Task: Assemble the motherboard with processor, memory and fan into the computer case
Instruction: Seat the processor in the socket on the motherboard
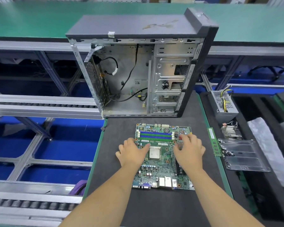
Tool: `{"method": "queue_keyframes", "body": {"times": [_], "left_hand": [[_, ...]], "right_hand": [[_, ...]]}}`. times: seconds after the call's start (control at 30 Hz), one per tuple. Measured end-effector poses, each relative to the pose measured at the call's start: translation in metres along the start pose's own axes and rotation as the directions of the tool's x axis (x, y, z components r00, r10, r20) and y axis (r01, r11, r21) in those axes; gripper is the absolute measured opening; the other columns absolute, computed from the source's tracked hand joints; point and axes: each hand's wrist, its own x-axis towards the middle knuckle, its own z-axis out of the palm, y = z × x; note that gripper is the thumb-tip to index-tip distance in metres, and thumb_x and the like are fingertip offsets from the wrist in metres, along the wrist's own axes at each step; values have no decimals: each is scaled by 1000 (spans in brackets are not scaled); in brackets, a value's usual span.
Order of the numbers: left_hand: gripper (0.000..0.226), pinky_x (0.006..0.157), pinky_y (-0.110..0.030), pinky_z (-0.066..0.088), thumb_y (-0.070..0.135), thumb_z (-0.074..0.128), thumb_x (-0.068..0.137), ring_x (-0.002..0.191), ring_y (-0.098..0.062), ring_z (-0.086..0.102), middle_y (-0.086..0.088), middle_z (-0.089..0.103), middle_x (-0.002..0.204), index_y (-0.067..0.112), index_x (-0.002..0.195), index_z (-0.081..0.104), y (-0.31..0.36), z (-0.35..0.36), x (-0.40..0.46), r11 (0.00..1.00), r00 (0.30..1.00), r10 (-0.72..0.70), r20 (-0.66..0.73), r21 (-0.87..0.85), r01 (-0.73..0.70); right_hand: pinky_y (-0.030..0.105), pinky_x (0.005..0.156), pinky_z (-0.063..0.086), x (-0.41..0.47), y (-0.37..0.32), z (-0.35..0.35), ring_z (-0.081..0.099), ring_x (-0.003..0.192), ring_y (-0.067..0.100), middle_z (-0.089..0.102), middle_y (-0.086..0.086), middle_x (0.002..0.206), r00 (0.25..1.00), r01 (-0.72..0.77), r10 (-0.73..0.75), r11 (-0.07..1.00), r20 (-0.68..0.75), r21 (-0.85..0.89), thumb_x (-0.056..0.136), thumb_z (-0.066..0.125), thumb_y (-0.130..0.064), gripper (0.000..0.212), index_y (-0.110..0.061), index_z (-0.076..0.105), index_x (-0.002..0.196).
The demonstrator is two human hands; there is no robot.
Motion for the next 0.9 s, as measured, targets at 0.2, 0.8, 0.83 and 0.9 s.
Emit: {"method": "queue_keyframes", "body": {"times": [0.2, 0.8, 0.83, 0.9], "left_hand": [[103, 99, -45, 34, 86, 67, 51, 127, -27, 38, 1, 45, 134, 24, 129, 38, 16, -4, 2, 993, 988, -94, 122, 83, 84], [99, 98, -43, 36, 81, 72, 52, 126, -25, 40, 2, 46, 132, 23, 124, 37, 17, -5, -2, 993, 985, -110, 131, 64, 102], [99, 98, -43, 36, 82, 71, 52, 126, -26, 40, 2, 45, 133, 23, 124, 37, 17, -4, -2, 992, 986, -105, 128, 76, 96], [100, 98, -44, 36, 84, 69, 53, 126, -26, 39, 1, 44, 133, 24, 125, 36, 17, -3, -3, 991, 987, -104, 123, 93, 93]], "right_hand": [[34, 96, 45, 9, -15, 8, 51, 104, 15, 58, -11, 101, 931, 248, -305, 931, 200, 267, 93, 70, -19, 30, -17, 68, 123], [11, 76, 41, 22, -10, 14, 57, 84, -10, 65, -25, 91, 918, 163, -263, 933, 297, 320, 99, 66, -29, 14, -26, 77, 106], [10, 75, 40, 22, -9, 14, 57, 84, -9, 66, -23, 91, 918, 158, -260, 932, 300, 327, 99, 66, -29, 14, -26, 78, 107], [12, 77, 42, 22, -8, 15, 58, 86, -8, 67, -22, 93, 918, 148, -255, 930, 304, 335, 99, 66, -29, 15, -26, 78, 107]]}}
